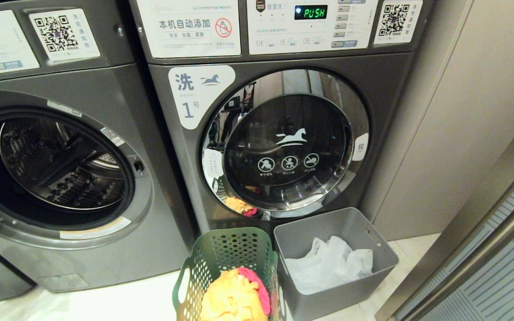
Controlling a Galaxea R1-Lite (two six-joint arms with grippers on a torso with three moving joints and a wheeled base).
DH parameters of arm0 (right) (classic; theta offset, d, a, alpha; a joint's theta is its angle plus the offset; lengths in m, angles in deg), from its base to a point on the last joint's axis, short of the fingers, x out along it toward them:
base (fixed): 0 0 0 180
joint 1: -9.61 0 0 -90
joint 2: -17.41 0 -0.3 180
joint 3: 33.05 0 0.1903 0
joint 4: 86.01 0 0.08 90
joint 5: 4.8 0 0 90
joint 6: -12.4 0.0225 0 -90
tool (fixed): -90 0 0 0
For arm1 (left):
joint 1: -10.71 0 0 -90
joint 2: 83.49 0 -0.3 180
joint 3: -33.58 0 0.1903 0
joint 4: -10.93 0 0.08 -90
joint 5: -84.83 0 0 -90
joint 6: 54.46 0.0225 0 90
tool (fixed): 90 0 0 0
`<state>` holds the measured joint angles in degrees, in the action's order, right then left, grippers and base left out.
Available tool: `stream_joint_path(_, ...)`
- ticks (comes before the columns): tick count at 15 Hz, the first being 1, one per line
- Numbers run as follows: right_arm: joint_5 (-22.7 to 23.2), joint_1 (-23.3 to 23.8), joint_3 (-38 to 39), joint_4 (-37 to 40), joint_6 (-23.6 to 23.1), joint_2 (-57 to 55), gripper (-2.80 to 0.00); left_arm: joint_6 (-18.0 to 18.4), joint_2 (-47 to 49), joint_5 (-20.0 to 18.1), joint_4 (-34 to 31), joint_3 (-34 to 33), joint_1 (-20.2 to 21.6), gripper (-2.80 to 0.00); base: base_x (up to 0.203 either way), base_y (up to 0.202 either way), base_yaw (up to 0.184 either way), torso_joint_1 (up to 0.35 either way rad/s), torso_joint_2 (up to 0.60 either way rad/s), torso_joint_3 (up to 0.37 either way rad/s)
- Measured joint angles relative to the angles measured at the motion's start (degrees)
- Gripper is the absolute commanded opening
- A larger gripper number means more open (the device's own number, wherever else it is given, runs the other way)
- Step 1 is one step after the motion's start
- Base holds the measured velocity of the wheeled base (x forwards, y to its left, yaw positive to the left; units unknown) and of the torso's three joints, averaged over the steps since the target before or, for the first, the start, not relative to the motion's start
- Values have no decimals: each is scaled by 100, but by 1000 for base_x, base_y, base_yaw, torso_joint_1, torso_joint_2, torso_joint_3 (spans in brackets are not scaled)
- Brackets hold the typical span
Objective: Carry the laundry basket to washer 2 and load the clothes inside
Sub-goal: Place the clothes into the washing machine
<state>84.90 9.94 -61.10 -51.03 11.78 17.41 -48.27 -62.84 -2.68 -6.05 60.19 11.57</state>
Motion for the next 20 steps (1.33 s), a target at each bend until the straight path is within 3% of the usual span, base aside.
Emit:
stream_joint_path(8, 1, 0, -9, 0, 41, 0, -280, 110, -1863, -383, 31, -321, -50, -280, 0, 0, 0, 0, 0, 0)
stream_joint_path(12, 3, 0, -6, 0, 57, 0, -280, -354, -2047, -206, 6, -324, -51, -280, 0, 0, 0, 0, 0, 0)
stream_joint_path(20, 4, 0, -5, 0, 55, 0, -280, -336, -2068, -216, -2, -324, -51, -280, 0, 0, 0, 0, 0, 0)
